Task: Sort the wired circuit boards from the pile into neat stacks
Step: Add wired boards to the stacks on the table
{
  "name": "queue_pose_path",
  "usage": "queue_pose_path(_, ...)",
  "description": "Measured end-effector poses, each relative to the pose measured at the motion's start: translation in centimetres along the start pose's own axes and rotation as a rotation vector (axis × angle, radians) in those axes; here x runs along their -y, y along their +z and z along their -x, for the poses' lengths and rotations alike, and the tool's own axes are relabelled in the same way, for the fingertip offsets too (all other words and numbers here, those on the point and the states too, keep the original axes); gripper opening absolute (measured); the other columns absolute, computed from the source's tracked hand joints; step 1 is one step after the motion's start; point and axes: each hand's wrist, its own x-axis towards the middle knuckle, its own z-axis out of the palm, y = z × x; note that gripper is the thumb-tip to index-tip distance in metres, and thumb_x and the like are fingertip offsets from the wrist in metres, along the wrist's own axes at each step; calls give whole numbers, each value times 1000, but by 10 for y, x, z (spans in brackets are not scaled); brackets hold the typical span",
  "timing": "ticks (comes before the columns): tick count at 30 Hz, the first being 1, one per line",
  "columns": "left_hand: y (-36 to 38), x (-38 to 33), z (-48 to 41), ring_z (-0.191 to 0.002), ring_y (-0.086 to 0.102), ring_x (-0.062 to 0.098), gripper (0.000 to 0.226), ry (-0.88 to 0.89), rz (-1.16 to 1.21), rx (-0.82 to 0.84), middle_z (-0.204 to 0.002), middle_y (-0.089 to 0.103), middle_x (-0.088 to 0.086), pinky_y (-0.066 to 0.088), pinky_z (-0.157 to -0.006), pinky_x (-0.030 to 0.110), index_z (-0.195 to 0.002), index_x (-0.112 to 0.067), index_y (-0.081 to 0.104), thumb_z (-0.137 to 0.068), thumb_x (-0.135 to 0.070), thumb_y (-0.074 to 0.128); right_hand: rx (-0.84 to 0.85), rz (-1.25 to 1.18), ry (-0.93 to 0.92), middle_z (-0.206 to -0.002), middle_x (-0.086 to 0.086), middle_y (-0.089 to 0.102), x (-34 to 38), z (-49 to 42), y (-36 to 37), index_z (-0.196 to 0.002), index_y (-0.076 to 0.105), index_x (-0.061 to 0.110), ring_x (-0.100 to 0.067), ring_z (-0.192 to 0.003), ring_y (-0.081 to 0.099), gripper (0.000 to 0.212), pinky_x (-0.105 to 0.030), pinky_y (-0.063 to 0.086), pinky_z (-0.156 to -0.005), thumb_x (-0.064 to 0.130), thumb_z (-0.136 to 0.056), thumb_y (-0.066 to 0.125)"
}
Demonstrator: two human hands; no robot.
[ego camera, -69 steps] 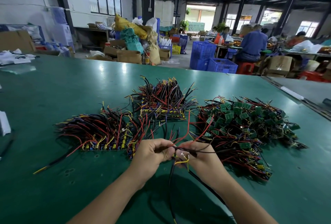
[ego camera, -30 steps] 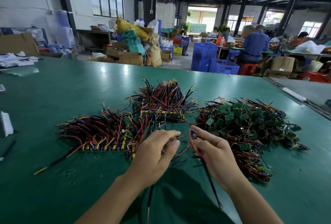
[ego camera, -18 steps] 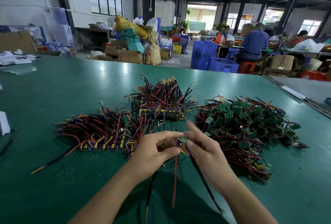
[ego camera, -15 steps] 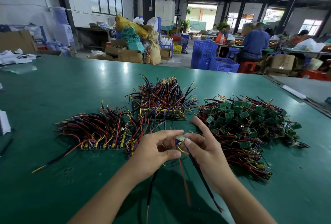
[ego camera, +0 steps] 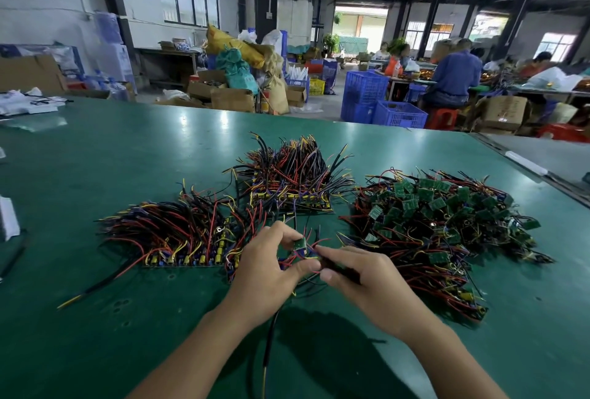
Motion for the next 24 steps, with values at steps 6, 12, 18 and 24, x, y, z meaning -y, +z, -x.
queue_pose_path(6, 4, 5, 2, -88, 50, -7, 35, -25, 32, -24, -85, 58, -14, 34, -72, 4, -86, -30, 52, -70, -35, 83, 36, 153, -123, -84, 0, 62, -7, 0, -1, -133, 60, 20, -10, -73, 56, 38, -29, 46, -68, 35, -101, 47)
queue_pose_path(12, 7, 4, 3, -91, 49, -12, 41, -35, 61, -64, -88, 58, -16, 32, -75, 0, -86, -40, 51, -66, -32, 86, -74, 331, -112, -86, 10, 68, -6, -3, 1, -119, 70, 25, -16, -83, 52, 24, -37, 46, -76, 25, -98, 58)
queue_pose_path(18, -1, 8, -2, -92, 54, 8, 24, -19, 128, -195, -94, 59, -13, 41, -82, 20, -100, -41, 50, -83, -56, 57, -576, 38, 188, -81, 10, 72, 2, -10, -11, -102, 70, 18, -7, -76, 60, 13, -27, 45, -68, 21, -97, 58)
queue_pose_path(24, -19, 24, -3, -70, 51, 4, 31, -42, -101, -6, -78, 54, -11, 42, -62, 21, -85, -32, 53, -87, -62, 45, -801, -1157, 493, -91, -9, 75, -20, -21, -33, -94, 55, 12, -11, -62, 57, 9, -19, 53, -58, 15, -101, 50)
